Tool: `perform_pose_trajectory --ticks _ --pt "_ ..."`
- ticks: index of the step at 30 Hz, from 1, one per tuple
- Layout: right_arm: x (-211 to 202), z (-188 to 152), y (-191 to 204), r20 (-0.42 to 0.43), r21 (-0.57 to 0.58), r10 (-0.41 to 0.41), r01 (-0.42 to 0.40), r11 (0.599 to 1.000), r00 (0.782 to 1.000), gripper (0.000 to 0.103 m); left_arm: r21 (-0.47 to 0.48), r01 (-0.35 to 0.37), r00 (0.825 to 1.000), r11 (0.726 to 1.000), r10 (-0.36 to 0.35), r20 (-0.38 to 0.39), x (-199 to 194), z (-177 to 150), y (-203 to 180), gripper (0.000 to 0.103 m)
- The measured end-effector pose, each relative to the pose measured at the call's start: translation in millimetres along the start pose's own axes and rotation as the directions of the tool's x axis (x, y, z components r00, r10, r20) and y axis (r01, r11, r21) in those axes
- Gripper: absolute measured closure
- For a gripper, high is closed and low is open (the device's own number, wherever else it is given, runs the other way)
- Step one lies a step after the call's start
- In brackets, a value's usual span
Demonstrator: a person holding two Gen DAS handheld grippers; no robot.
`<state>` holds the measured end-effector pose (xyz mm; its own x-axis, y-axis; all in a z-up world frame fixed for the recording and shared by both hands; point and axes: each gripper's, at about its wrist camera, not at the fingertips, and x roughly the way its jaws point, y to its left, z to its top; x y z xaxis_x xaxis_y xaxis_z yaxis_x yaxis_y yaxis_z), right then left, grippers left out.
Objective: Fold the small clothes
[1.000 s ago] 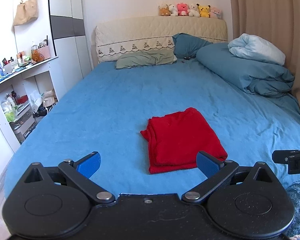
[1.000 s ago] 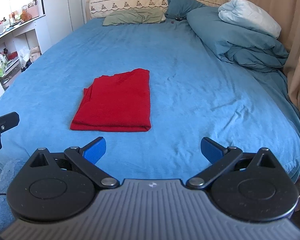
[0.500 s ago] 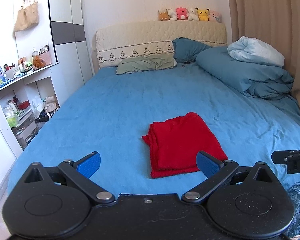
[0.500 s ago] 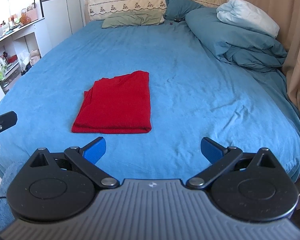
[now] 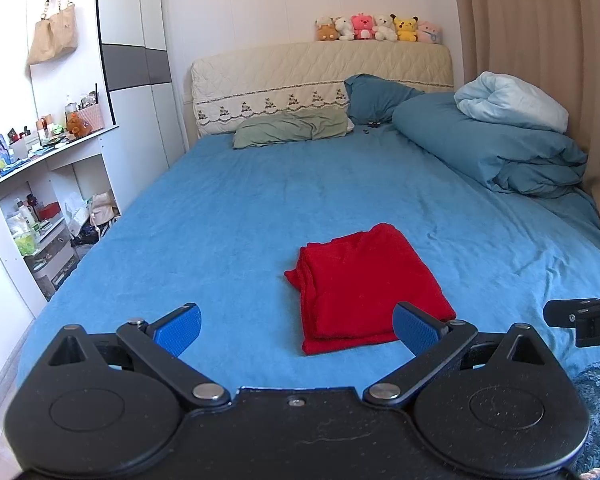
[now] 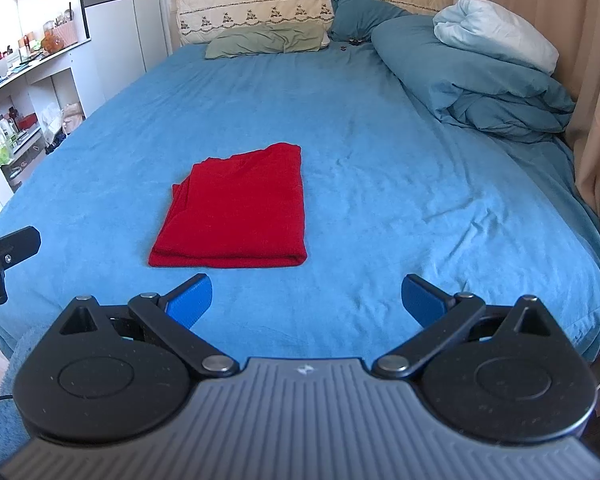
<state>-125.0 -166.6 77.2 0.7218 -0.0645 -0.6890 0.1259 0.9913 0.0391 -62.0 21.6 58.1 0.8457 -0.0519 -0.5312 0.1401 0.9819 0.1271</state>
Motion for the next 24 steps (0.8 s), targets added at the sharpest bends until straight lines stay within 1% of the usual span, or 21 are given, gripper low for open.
perform_pose_trajectory --ticks 24 --pt "-1.3 0.1 -7.8 -0.008 -0.001 0.007 -0.007 1.000 1.000 0.000 0.000 0.000 1.000 1.000 0.000 0.001 -2.5 1.0 1.0 0.000"
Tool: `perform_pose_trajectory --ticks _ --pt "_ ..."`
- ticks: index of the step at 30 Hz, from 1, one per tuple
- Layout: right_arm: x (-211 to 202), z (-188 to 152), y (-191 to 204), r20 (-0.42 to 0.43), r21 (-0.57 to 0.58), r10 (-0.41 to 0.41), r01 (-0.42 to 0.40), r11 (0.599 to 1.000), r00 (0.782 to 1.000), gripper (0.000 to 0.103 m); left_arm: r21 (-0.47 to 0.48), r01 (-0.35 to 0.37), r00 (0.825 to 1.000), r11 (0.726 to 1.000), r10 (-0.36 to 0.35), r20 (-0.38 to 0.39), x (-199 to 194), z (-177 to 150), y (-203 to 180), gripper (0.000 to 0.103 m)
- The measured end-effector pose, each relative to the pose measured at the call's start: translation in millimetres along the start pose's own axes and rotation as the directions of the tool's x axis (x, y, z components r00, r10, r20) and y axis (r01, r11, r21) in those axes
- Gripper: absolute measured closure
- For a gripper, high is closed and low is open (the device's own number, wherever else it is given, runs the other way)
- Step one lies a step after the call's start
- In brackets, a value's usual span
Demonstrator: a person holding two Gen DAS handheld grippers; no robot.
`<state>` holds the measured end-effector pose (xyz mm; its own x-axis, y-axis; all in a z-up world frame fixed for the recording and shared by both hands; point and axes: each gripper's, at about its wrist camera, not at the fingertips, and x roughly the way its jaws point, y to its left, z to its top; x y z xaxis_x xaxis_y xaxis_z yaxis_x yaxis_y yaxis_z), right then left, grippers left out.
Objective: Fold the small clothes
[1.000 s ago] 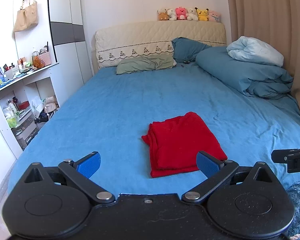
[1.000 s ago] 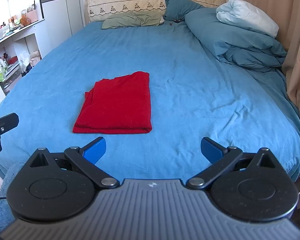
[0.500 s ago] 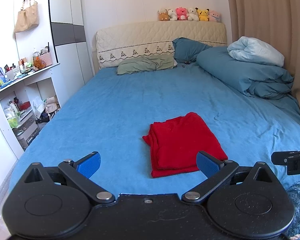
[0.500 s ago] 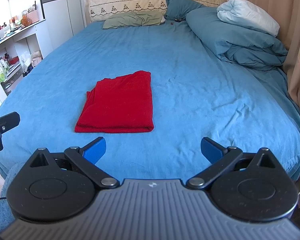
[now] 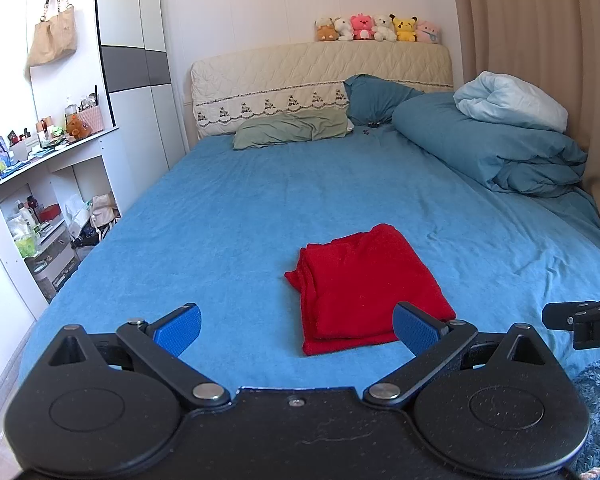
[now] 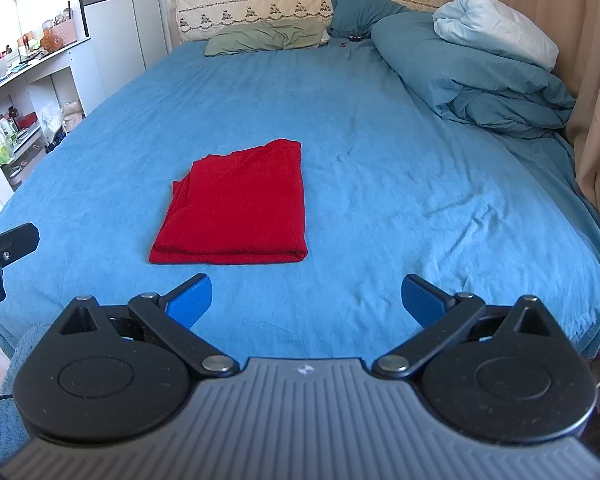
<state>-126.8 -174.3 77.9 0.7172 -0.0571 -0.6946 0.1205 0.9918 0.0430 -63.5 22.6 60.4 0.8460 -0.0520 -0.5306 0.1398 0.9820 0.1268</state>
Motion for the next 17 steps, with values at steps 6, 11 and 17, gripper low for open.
perform_pose_trajectory --ticks 6,11,17 --pt "1 0 0 -0.001 0.000 0.000 0.000 1.000 1.000 0.000 0.001 -0.012 1.000 1.000 0.012 -0.012 2 0 3 0.000" --pt "3 2 0 -0.004 0.000 0.007 -0.007 1.000 1.000 0.000 0.005 -0.023 1.000 1.000 0.023 -0.003 4 0 1 0.000" --pt "10 6 -2 -0.011 0.002 0.010 -0.010 1.000 1.000 0.000 0.007 -0.022 1.000 1.000 0.022 -0.008 11 -1 4 0.000"
